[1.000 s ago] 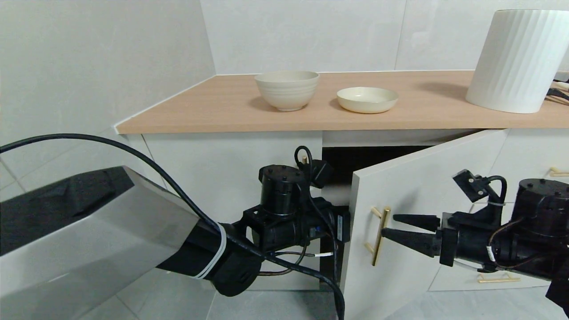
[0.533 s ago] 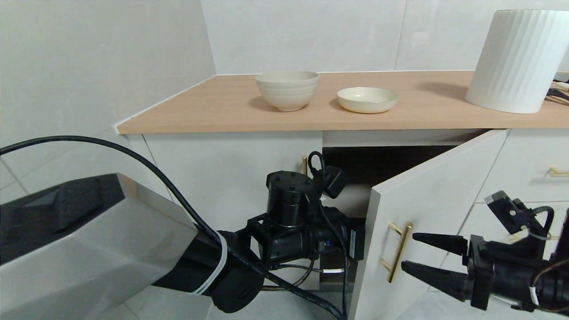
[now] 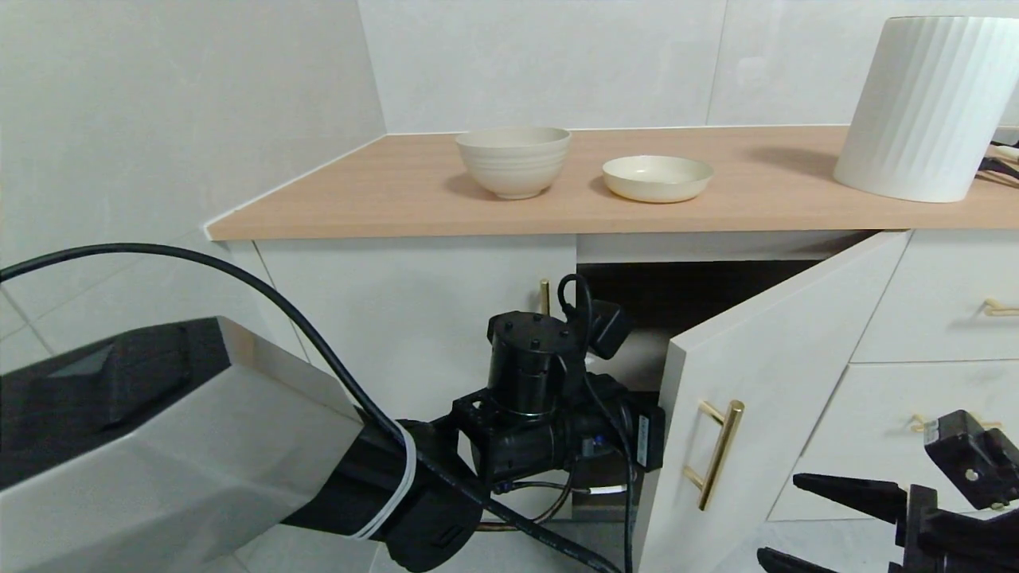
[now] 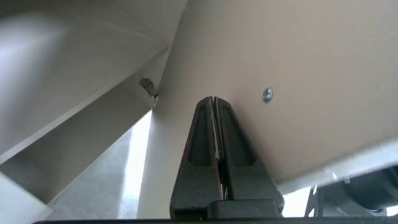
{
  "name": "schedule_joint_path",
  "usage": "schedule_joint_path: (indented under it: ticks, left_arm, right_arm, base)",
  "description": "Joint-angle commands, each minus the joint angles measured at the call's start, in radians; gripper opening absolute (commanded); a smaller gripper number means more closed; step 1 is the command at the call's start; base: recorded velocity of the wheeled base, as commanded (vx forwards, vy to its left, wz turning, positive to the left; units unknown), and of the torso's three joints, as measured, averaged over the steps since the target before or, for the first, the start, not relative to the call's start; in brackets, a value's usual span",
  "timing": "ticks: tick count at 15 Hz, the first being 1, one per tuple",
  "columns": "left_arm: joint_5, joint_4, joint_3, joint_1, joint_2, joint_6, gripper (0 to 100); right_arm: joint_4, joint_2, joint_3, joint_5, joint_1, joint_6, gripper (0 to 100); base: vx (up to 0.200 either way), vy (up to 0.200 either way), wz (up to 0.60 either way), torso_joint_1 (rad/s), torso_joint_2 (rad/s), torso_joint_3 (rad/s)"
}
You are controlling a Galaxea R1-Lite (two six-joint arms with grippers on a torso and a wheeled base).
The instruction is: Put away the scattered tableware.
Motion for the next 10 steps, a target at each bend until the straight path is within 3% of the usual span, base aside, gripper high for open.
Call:
schedule_joint_path:
  ticks: [1,5,10]
  left_arm:
    - [0.003,-0.005,0.0,-0.007,0.002,0.0,0]
    - [0.003,-0.002,-0.021,-0.007,0.027,-0.003,0]
    - [0.018,0.001,-0.086,-0.015,0.091,-0.009,0]
  right_arm:
    - [0.153,-0.171,-0.085,0.002,0.009,0.001,100]
    - [0.649,-0.387,-0.277,0.108,0.009,0.011,100]
    - [0.673,-0.396,-0.284,0.122,0.009,0.015,100]
  base:
    - [0.0,0.0,0.0,0.0,0.0,0.0]
    - [-0.2,0.0,0.0,0.005,0.0,0.0]
    - [0.0,0.0,0.0,0.0,0.0,0.0]
